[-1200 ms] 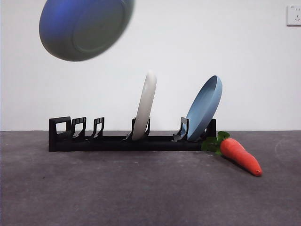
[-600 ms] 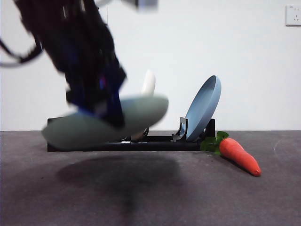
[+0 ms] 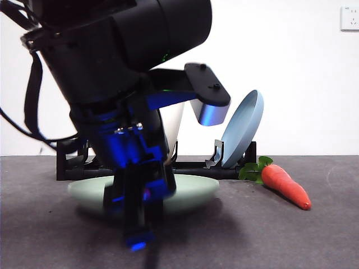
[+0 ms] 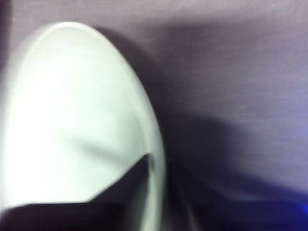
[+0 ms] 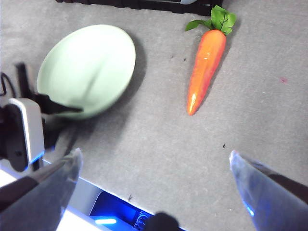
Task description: Take the green plate from the plate rack,put the plate on the table,take the carrot from the table,put the carrot in the plate
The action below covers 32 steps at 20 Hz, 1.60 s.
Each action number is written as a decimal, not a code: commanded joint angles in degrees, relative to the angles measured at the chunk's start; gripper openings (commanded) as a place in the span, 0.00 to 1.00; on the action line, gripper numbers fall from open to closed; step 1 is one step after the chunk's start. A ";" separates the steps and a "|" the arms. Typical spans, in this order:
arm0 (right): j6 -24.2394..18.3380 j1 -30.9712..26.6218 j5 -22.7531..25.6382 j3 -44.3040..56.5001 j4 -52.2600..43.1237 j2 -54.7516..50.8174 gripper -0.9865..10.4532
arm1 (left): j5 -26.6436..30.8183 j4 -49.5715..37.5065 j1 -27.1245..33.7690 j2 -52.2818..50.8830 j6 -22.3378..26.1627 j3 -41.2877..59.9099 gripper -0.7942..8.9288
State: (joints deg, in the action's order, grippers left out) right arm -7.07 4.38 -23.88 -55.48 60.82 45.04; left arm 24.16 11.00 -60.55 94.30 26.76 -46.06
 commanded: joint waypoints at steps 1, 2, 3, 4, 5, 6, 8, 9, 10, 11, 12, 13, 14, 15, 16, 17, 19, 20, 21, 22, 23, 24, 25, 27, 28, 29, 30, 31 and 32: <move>0.15 -0.09 -0.07 -0.09 -0.37 0.00 0.66 | -0.66 1.11 -0.22 1.01 -3.06 0.68 0.34; 0.15 -0.09 -0.09 -0.09 -0.35 0.15 0.66 | -0.63 1.07 -0.22 0.92 -3.21 0.61 0.34; 0.17 -0.09 -0.07 -0.09 -0.35 0.37 0.66 | -0.63 1.09 -0.22 0.55 -3.26 0.39 0.34; 0.20 -0.09 -0.07 -0.09 -0.37 0.48 0.66 | -0.57 1.55 -0.24 0.02 -3.63 -0.13 0.34; 0.20 -0.09 -0.07 -0.09 -0.55 0.83 0.66 | -0.59 2.47 -0.28 -0.74 -5.14 -1.20 0.35; 0.22 -0.09 -0.07 -0.09 -1.05 1.40 0.66 | -0.61 3.58 -0.28 -1.73 -6.69 -2.38 0.35; 1.05 -0.09 -0.07 -0.09 -3.32 3.32 0.66 | -1.03 6.78 -0.31 -5.18 -10.93 -5.97 0.35; 1.27 -0.09 -0.07 -0.09 -4.81 4.52 0.66 | -1.97 8.46 -0.52 -6.91 -12.87 -7.85 0.35; 1.49 -0.09 -0.09 -0.09 -6.88 6.23 0.66 | -3.74 10.62 -0.61 -9.33 -15.37 -10.38 0.35; 1.81 -0.04 -0.09 -0.09 -8.81 7.89 0.66 | -5.20 12.50 -0.61 -11.50 -17.66 -12.50 0.34; 2.25 0.31 -0.04 -0.09 -11.34 10.36 0.66 | -6.99 14.67 -0.66 -14.08 -20.85 -15.21 0.34; 2.34 0.74 -0.02 -0.09 -13.42 12.48 0.66 | -8.39 16.44 -0.66 -16.00 -23.39 -17.27 0.34; 2.54 1.27 0.17 -0.09 -16.20 15.39 0.66 | -9.84 18.34 -0.66 -18.36 -26.34 -19.74 0.34; 2.75 1.79 0.28 -0.09 -18.97 18.29 0.66 | -10.93 20.06 -0.63 -20.59 -28.44 -21.81 0.34; 2.73 2.38 0.44 -0.09 -21.84 21.35 0.66 | -11.28 21.51 -0.66 -22.60 -29.79 -23.76 0.34; 2.78 3.17 1.36 -0.09 -24.92 24.55 0.66 | -11.21 22.67 -0.66 -24.65 -30.82 -25.38 0.34; 2.80 5.29 4.92 -0.09 -31.28 30.99 0.66 | -11.23 24.24 -0.66 -28.26 -31.78 -27.74 0.34; 2.82 6.25 6.29 -0.09 -34.10 34.07 0.66 | -11.19 24.65 -0.66 -30.01 -32.02 -28.33 0.34; 3.17 7.08 7.04 -0.09 -36.83 37.11 0.66 | -11.19 24.65 -0.66 -31.71 -32.96 -28.37 0.34; 3.41 7.96 8.28 -0.09 -39.47 40.00 0.66 | -11.21 24.83 -0.66 -33.09 -33.27 -28.37 0.34; 3.65 8.81 10.03 -0.09 -41.90 42.69 0.66 | -11.10 25.20 -0.66 -34.40 -33.38 -28.37 0.34; 3.65 9.66 12.15 -0.09 -44.24 45.18 0.66 | -11.02 25.59 -0.66 -35.43 -34.07 -28.37 0.34; 3.67 10.21 14.01 -0.09 -46.29 47.39 0.66 | -11.06 26.01 -0.66 -36.28 -34.64 -28.37 0.34; 4.76 10.69 15.47 -0.09 -49.70 50.82 0.63 | -11.06 27.32 -0.66 -37.35 -35.15 -28.37 0.34; 5.18 10.75 15.45 -0.09 -50.97 52.11 0.59 | -11.06 27.96 -0.66 -37.64 -36.06 -28.37 0.34; 5.66 10.75 15.50 -0.09 -52.15 53.22 0.57 | -11.06 28.52 -0.66 -37.83 -36.24 -28.37 0.34; 6.01 10.75 15.87 -0.09 -53.00 54.05 0.57 | -11.04 28.85 -0.66 -37.88 -36.24 -28.37 0.34; 6.40 10.75 16.87 -0.09 -53.40 54.69 0.57 | -11.02 29.09 -0.66 -37.88 -36.22 -28.37 0.34; 6.60 10.75 17.05 -0.09 -53.48 55.19 0.56 | -11.02 29.22 -0.66 -37.88 -36.22 -28.37 0.34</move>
State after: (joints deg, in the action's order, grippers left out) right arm -1.45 15.05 -7.20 -55.51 7.64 99.59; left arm 12.97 40.38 -60.99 56.51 -8.99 -74.67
